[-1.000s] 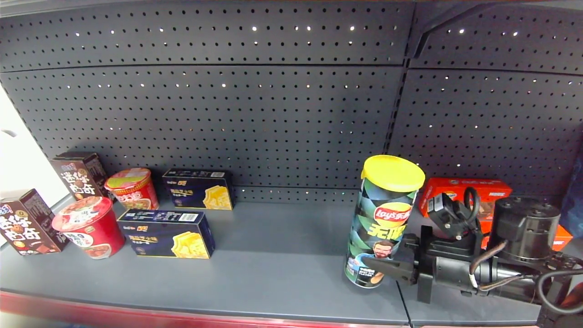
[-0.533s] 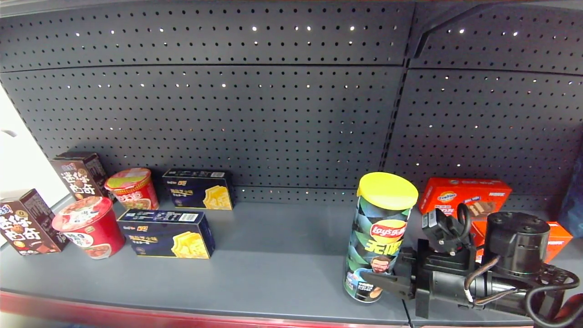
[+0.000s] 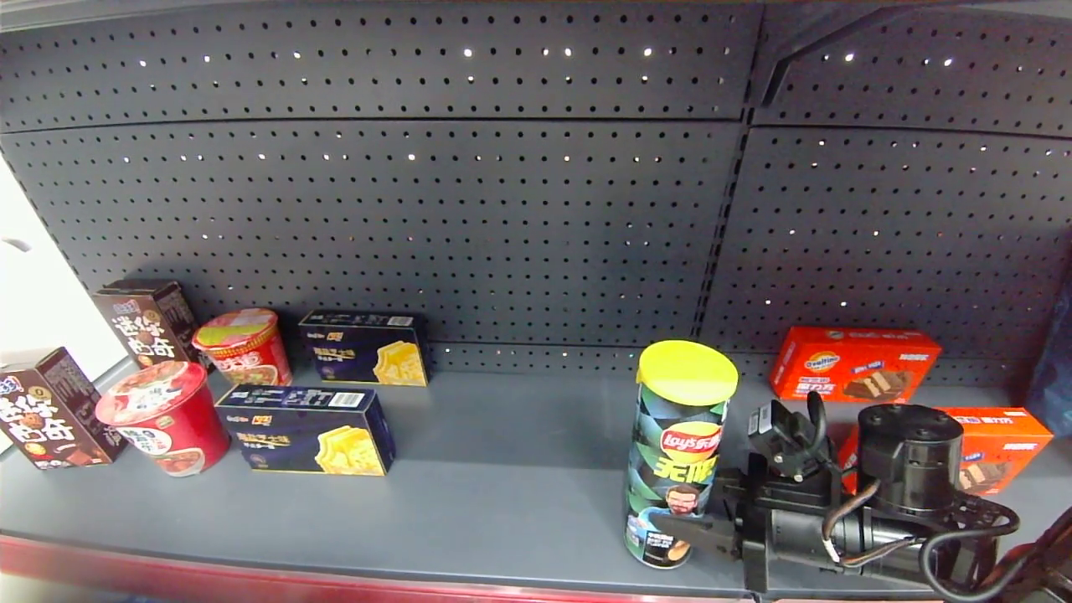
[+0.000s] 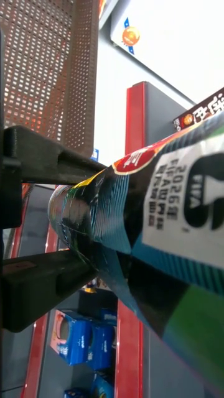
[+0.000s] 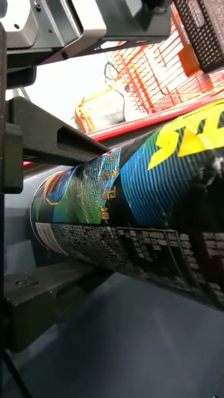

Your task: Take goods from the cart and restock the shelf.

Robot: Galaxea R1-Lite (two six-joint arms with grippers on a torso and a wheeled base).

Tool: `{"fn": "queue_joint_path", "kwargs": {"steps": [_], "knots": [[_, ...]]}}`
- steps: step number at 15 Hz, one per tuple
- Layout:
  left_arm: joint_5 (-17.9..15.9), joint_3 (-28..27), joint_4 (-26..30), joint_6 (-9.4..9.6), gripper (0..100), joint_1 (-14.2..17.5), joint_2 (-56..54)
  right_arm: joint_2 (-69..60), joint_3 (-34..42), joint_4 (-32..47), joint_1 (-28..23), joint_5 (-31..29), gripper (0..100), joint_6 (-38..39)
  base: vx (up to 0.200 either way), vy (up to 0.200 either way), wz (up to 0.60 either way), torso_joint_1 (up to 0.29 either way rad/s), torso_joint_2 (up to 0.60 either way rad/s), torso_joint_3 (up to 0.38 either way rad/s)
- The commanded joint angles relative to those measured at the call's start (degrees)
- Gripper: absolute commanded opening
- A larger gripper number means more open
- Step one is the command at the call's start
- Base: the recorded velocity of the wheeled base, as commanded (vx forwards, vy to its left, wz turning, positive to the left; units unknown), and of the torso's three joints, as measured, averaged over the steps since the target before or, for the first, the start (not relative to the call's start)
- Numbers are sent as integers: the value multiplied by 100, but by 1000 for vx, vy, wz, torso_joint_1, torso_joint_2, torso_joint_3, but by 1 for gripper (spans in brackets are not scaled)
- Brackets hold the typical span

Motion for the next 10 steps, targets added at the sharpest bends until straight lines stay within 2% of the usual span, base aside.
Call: {"fn": "queue_joint_path", "kwargs": {"steps": [1,5,6,10], "knots": [[1,13,-1,-3,0,7,8,217,8,-103,3,-2,0,-2,0,0,0,0,0,0],[1,13,-1,-3,0,-2,0,489,8,-393,-5,7,0,-2,0,0,0,0,0,0],[1,13,-1,-3,0,7,0,524,8,-445,-5,7,100,-2,0,0,0,0,0,0],[1,13,-1,-3,0,-2,0,533,17,-489,-23,16,100,-10,0,0,0,0,0,0]]}}
